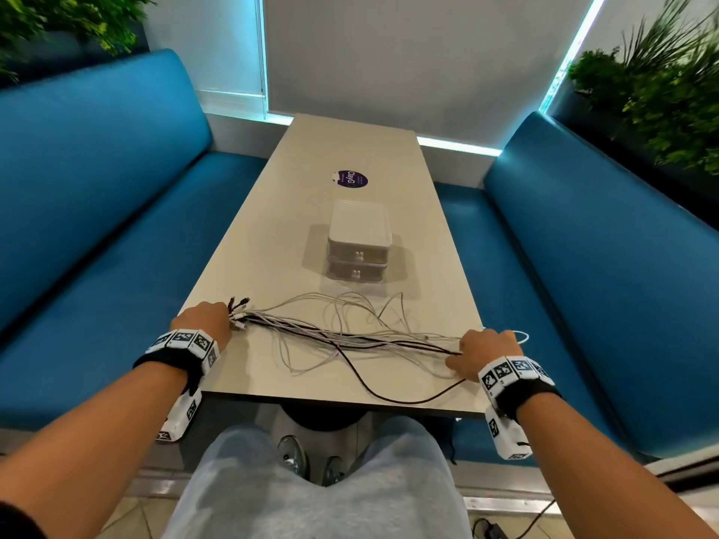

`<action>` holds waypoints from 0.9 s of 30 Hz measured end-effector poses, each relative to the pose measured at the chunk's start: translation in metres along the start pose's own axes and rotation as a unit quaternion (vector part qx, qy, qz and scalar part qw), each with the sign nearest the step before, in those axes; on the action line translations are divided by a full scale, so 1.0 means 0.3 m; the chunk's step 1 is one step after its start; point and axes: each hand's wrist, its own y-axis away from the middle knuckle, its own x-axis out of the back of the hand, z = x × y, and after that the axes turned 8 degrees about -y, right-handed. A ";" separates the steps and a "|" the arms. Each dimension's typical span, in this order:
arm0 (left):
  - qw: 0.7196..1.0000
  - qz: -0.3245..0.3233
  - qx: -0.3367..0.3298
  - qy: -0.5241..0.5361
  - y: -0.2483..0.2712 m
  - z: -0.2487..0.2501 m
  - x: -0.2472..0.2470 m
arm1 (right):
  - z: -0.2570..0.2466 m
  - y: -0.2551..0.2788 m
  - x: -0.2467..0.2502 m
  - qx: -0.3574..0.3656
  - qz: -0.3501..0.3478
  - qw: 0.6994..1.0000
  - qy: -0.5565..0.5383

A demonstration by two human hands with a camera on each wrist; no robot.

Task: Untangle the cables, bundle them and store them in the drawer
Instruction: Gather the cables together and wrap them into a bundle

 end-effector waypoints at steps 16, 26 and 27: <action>1.000 -0.008 0.004 0.021 -0.004 0.004 0.006 | 0.174 -0.047 -0.022 -0.150 0.000 0.970 -0.190; 1.000 -0.006 0.010 0.017 0.008 0.009 0.012 | 0.251 -0.046 -0.064 -0.148 0.017 0.969 -0.195; 1.000 -0.006 0.013 0.019 0.010 0.009 0.011 | 0.259 -0.042 -0.079 -0.143 0.027 0.972 -0.182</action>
